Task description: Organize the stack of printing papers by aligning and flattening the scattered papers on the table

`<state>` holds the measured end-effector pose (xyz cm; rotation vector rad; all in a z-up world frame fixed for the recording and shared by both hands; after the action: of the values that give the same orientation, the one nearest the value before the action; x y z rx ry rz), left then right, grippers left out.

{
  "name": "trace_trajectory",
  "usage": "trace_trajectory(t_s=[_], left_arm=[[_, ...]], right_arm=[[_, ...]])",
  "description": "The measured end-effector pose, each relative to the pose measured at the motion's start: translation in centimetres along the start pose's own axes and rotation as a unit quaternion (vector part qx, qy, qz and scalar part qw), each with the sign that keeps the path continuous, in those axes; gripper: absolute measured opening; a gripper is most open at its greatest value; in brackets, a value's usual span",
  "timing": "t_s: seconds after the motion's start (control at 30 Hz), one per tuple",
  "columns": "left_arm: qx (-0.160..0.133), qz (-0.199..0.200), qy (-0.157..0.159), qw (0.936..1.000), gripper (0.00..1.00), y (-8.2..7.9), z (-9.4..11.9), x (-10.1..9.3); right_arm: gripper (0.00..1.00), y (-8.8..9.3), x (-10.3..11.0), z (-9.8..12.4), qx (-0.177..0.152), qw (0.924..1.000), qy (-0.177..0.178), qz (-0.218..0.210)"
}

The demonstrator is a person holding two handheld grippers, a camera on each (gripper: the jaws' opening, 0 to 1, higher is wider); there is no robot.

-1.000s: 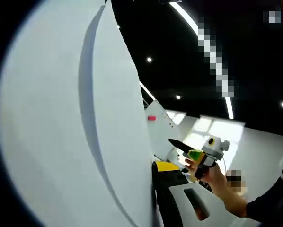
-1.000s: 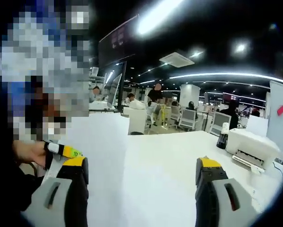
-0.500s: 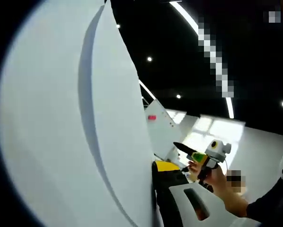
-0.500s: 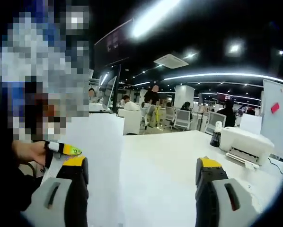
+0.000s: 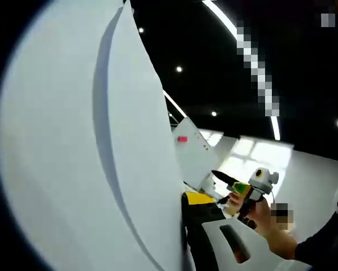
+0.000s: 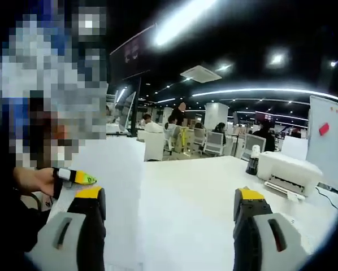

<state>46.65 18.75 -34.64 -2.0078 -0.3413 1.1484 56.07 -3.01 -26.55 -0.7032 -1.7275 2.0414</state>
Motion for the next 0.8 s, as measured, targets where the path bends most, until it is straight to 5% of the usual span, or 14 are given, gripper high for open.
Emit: trace_trajectory(t_s=[0.8], left_arm=[[0.000,-0.004,-0.002,1.0000,0.07,-0.1,-0.1,0.1]], right_arm=[[0.90,1.4,-0.6,3.2,-0.005,0.9995,0.030,-0.004]])
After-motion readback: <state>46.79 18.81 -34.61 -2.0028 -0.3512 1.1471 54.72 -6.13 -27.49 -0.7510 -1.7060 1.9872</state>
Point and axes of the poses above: the point that each gripper's makers call its tool centre point, and the gripper's own axes: z roughly backward along the fingers, x roughly to its left, y roughly out of its underside, the point moved 4 cm from there along z, roughly backward along the fingers, and after that the axes turned 5 degrees about y, right-handed, at the moved point
